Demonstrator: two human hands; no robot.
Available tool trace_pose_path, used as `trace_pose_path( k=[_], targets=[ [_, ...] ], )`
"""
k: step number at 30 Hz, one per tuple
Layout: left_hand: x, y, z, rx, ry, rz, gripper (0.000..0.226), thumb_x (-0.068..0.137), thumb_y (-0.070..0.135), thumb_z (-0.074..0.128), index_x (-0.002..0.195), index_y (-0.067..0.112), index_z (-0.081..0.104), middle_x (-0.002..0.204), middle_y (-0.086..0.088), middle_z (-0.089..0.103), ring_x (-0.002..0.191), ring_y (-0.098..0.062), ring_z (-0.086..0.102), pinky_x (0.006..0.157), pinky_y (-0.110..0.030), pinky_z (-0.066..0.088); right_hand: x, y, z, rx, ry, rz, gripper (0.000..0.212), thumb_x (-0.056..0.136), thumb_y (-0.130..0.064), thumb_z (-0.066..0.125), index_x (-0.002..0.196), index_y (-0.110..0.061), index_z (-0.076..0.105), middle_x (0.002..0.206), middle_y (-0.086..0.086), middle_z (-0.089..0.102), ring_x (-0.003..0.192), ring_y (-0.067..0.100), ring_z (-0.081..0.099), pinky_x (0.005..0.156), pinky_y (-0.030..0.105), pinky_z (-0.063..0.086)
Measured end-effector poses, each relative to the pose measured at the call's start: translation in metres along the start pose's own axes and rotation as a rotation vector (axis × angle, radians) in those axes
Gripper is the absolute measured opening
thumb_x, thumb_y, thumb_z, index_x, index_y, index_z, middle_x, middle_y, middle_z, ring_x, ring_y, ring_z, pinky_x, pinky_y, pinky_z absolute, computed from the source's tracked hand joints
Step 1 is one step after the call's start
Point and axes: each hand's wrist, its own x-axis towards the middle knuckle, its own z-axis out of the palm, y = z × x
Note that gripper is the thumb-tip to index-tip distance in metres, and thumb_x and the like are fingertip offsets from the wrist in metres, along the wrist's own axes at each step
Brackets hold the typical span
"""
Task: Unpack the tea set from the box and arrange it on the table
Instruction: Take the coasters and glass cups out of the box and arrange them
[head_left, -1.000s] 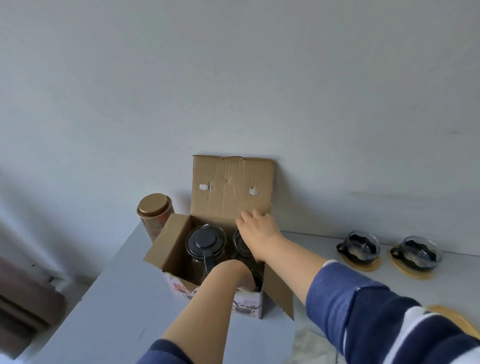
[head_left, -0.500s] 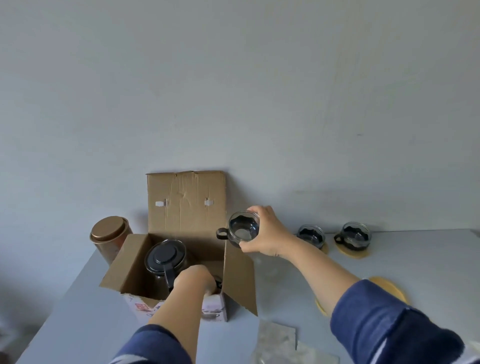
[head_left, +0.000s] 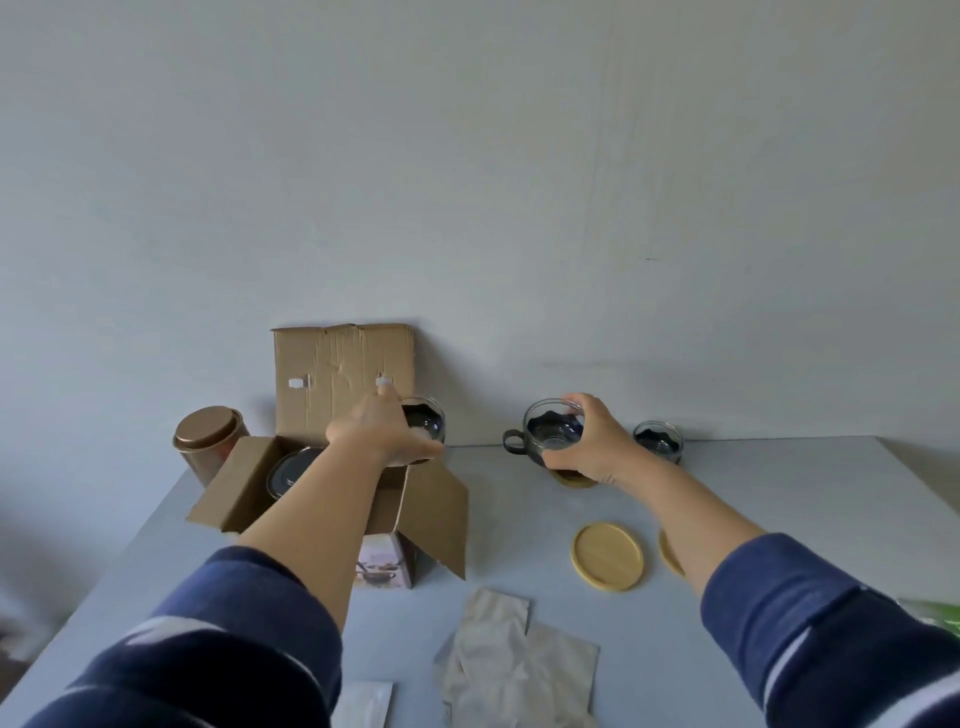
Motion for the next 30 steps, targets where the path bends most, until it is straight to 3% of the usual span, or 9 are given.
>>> trace_pose_path(
  k=[4, 7, 11, 17, 21, 25, 30],
  targets=[
    [-0.023, 0.043, 0.019, -0.11, 0.005, 0.086, 0.087, 0.063, 0.053, 0.073, 0.136, 0.021, 0.035, 0.125, 0.006, 0.053, 0.108, -0.019, 0.057, 0.086, -0.035, 0.049, -0.01, 0.023, -0.031, 0.018, 0.068, 0.015, 0.087, 0.07, -0.015, 0.079, 0.142, -0.014, 0.031, 0.139, 0.003, 0.04, 0.125, 0.017, 0.044, 0.094, 0.022, 0.035],
    [-0.035, 0.075, 0.053, -0.219, -0.032, 0.127, 0.089, 0.061, 0.053, 0.074, 0.136, 0.022, 0.036, 0.131, 0.007, 0.052, 0.117, -0.019, 0.053, 0.094, -0.036, 0.048, -0.022, 0.048, -0.051, 0.015, 0.136, 0.064, 0.084, 0.068, -0.012, 0.08, 0.139, -0.012, 0.035, 0.133, 0.004, 0.037, 0.116, 0.017, 0.046, 0.084, 0.022, 0.039],
    [-0.05, 0.111, 0.105, -0.364, -0.118, 0.14, 0.088, 0.059, 0.05, 0.077, 0.134, 0.023, 0.038, 0.131, 0.006, 0.052, 0.121, -0.018, 0.049, 0.099, -0.038, 0.047, -0.034, 0.098, -0.066, 0.022, 0.147, 0.125, 0.089, 0.055, -0.019, 0.085, 0.132, -0.014, 0.041, 0.129, 0.006, 0.043, 0.114, 0.021, 0.053, 0.096, 0.029, 0.047],
    [-0.065, 0.147, 0.178, -0.575, -0.217, 0.142, 0.082, 0.059, 0.042, 0.077, 0.13, 0.024, 0.041, 0.122, 0.005, 0.054, 0.118, -0.018, 0.047, 0.101, -0.037, 0.045, -0.047, 0.163, -0.072, -0.003, 0.076, 0.242, 0.09, 0.061, -0.019, 0.083, 0.138, -0.021, 0.036, 0.132, 0.005, 0.035, 0.115, 0.023, 0.052, 0.101, 0.036, 0.046],
    [-0.066, 0.153, 0.212, -0.559, -0.236, 0.12, 0.081, 0.068, 0.034, 0.075, 0.139, 0.023, 0.036, 0.13, 0.005, 0.05, 0.122, -0.018, 0.037, 0.097, -0.027, 0.038, -0.049, 0.194, -0.068, 0.024, 0.047, 0.262, 0.088, 0.066, -0.017, 0.082, 0.14, -0.023, 0.034, 0.134, 0.003, 0.036, 0.122, 0.022, 0.046, 0.1, 0.031, 0.044],
    [-0.067, 0.154, 0.223, -0.484, -0.223, 0.14, 0.082, 0.07, 0.035, 0.075, 0.141, 0.026, 0.034, 0.134, 0.007, 0.047, 0.124, -0.019, 0.035, 0.1, -0.03, 0.036, -0.05, 0.212, -0.065, 0.033, 0.034, 0.261, 0.087, 0.069, -0.013, 0.079, 0.142, -0.022, 0.032, 0.137, 0.003, 0.035, 0.126, 0.02, 0.042, 0.096, 0.025, 0.041],
    [-0.068, 0.155, 0.225, -0.446, -0.233, 0.127, 0.083, 0.069, 0.037, 0.073, 0.141, 0.031, 0.032, 0.135, 0.009, 0.046, 0.124, -0.017, 0.035, 0.104, -0.036, 0.039, -0.046, 0.211, -0.066, -0.024, 0.002, 0.294, 0.1, 0.068, -0.016, 0.08, 0.149, -0.022, 0.022, 0.145, 0.005, 0.03, 0.134, 0.024, 0.036, 0.108, 0.037, 0.04]
  ],
)
